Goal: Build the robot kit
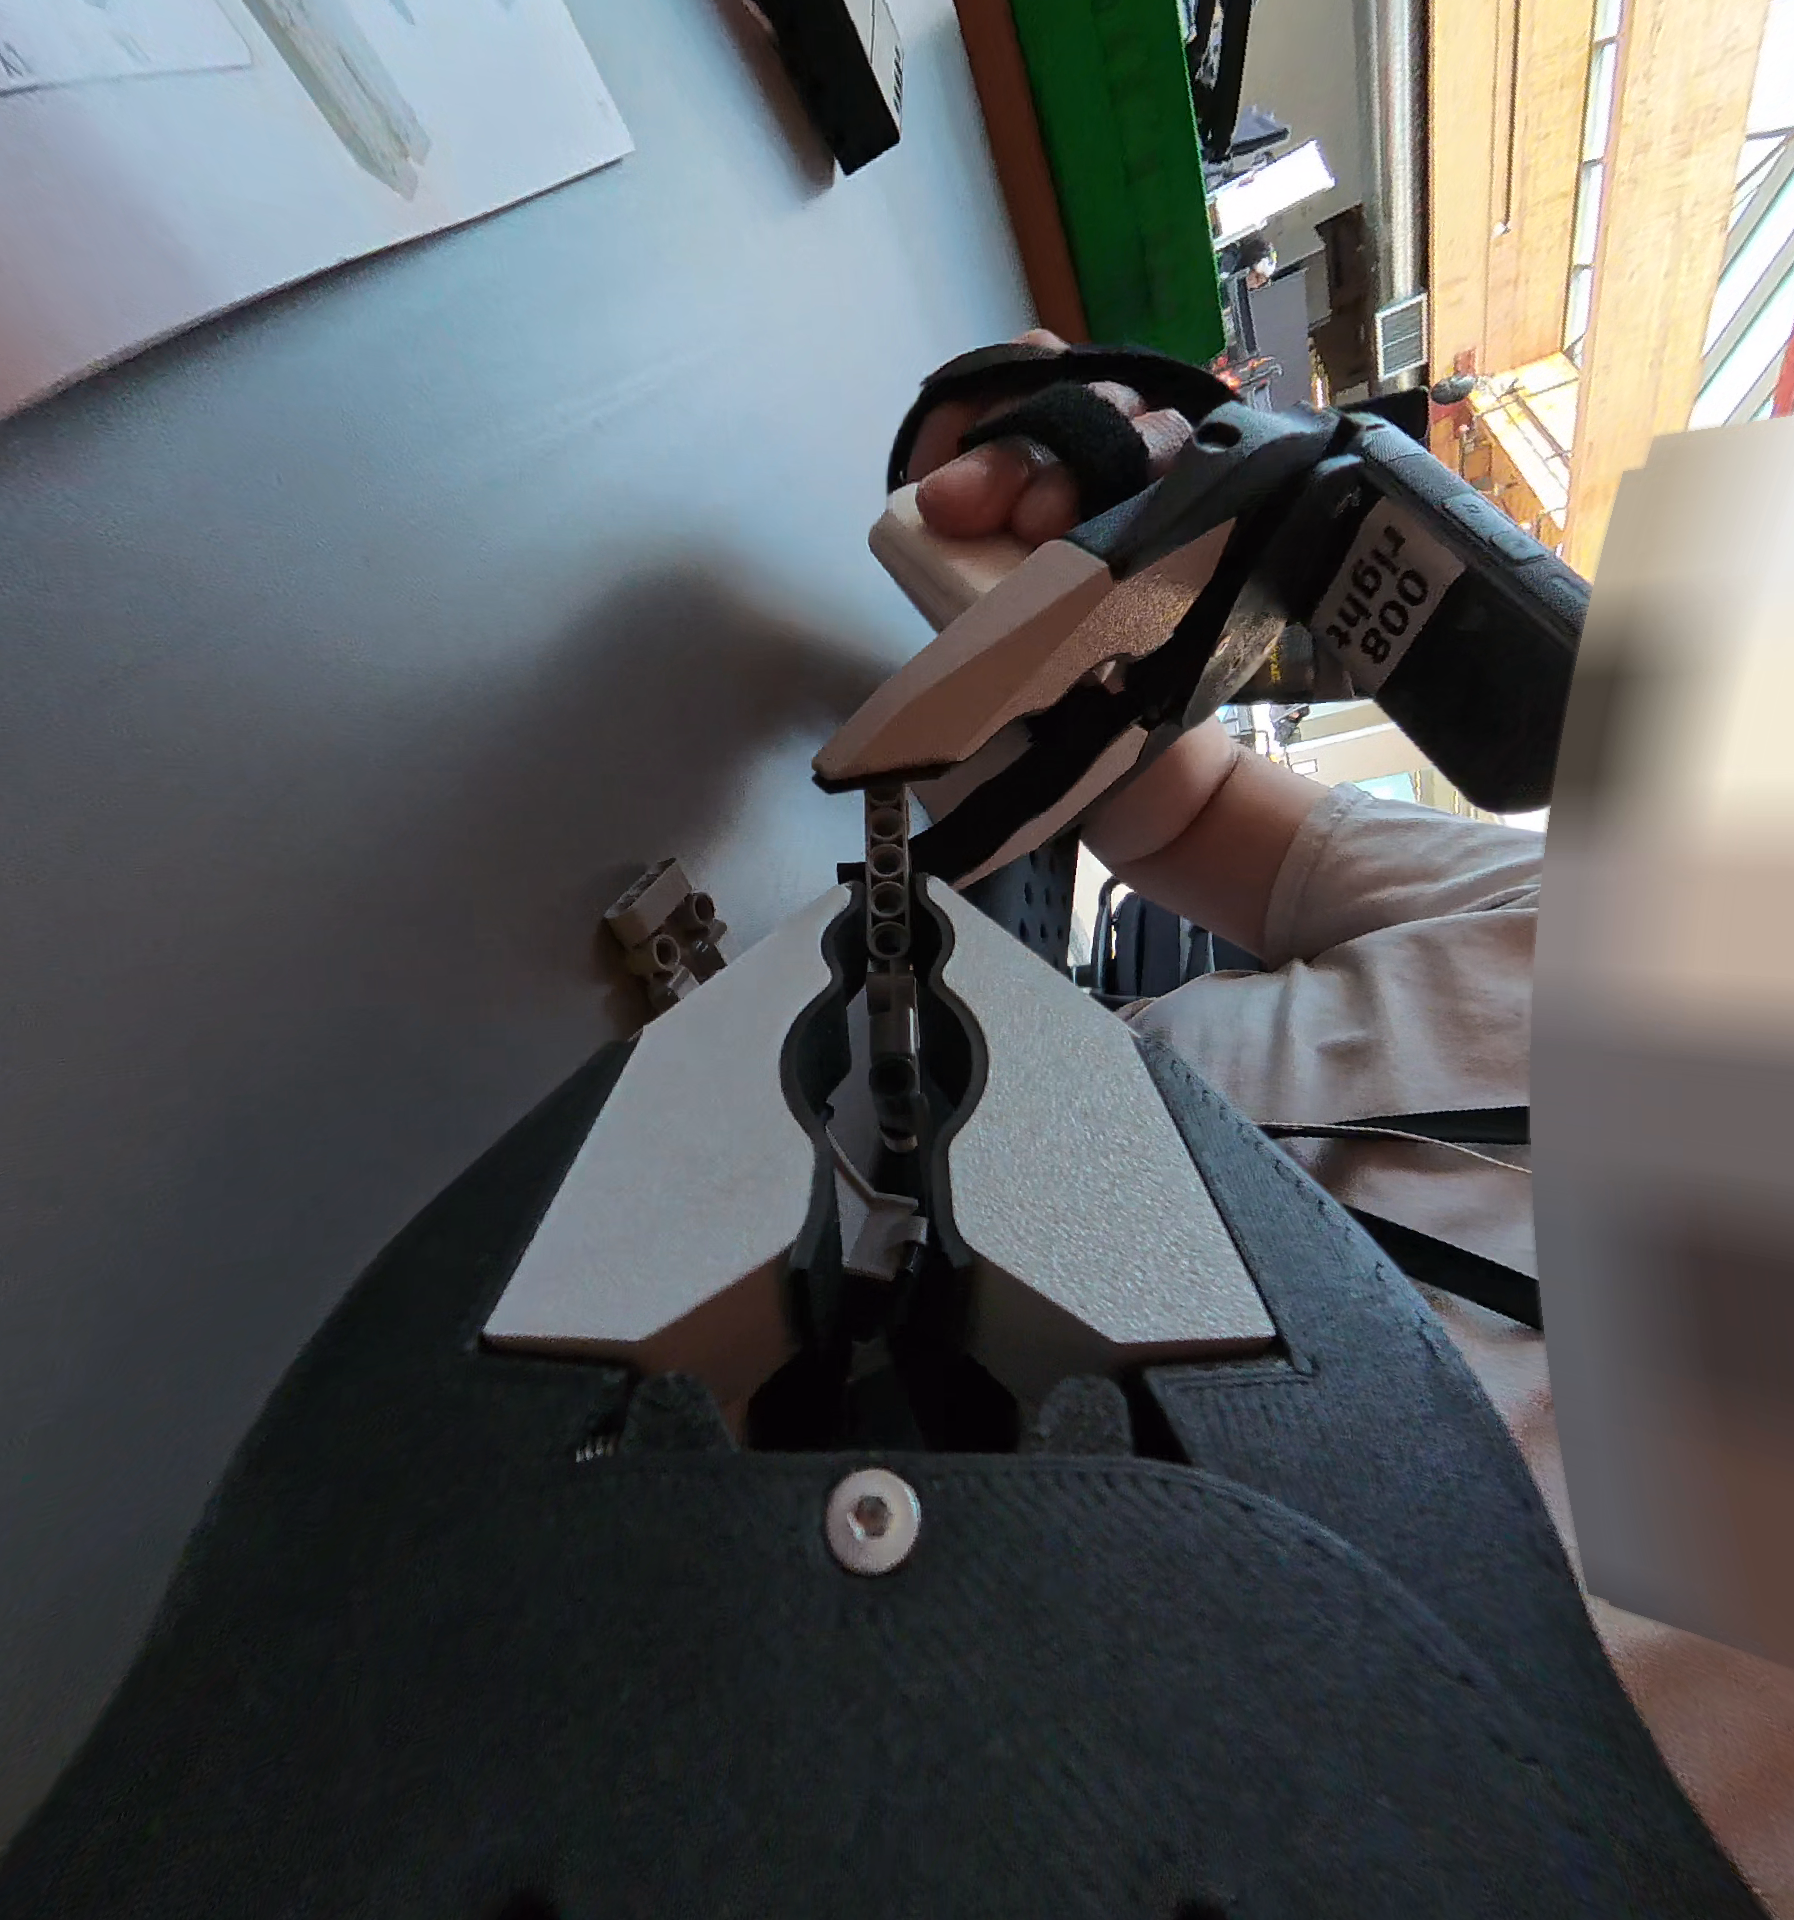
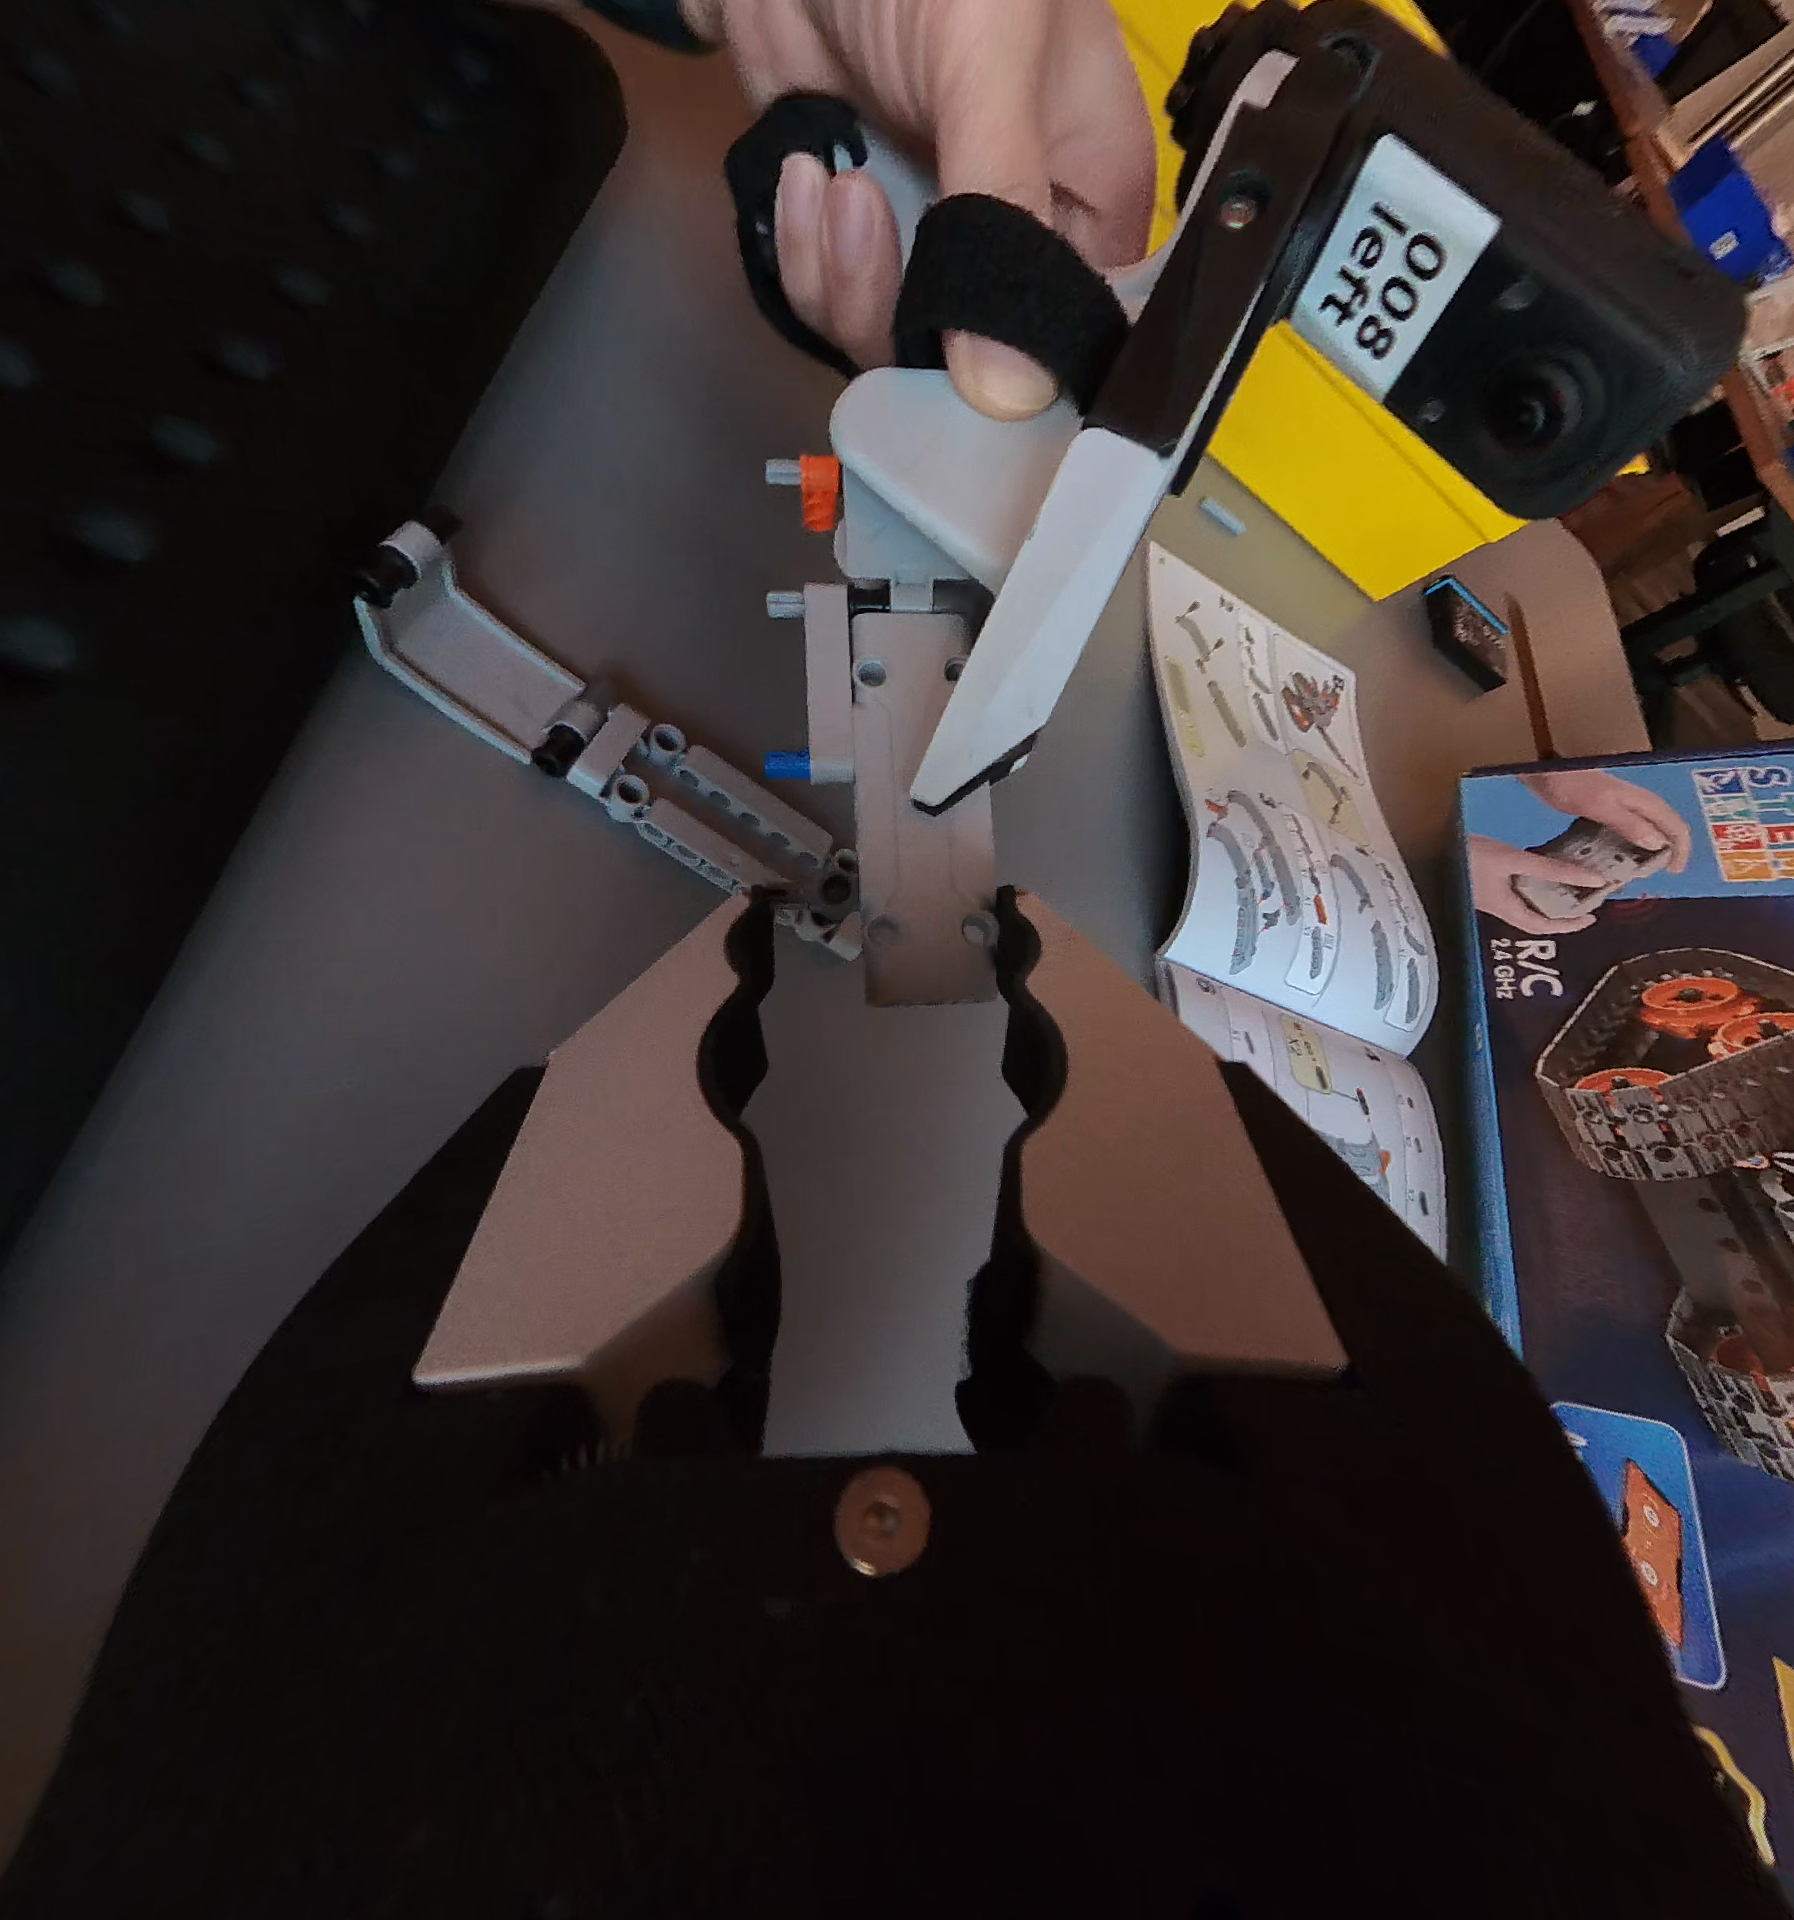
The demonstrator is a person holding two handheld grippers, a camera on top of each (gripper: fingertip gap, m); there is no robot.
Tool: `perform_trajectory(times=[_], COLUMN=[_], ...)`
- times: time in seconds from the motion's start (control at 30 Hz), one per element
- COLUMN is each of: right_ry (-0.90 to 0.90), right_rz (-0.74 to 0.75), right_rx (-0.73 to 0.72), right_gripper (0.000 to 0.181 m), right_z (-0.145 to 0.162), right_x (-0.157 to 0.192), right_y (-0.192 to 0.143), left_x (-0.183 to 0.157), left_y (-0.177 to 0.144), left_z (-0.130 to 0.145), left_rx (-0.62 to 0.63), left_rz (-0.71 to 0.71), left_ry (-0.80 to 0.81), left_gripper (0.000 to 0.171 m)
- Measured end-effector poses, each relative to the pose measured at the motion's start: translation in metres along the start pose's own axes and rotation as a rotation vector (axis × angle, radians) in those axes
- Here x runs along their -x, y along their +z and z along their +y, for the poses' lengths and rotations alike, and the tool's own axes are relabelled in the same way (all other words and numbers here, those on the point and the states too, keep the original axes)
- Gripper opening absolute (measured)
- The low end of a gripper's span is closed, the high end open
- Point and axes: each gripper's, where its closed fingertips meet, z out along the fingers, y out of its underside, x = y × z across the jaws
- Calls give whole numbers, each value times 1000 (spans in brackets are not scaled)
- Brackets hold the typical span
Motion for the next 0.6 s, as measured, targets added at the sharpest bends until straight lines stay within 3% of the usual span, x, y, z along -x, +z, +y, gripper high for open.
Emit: perform_trajectory(times=[0.6], right_ry=[-61], right_rz=[-3], right_rx=[110], right_gripper=[41], right_z=[3], right_x=[5], right_y=[4], left_x=[3], left_y=[3], left_z=[3], left_rx=[23], left_rz=[17], left_ry=[-28], left_gripper=[5])
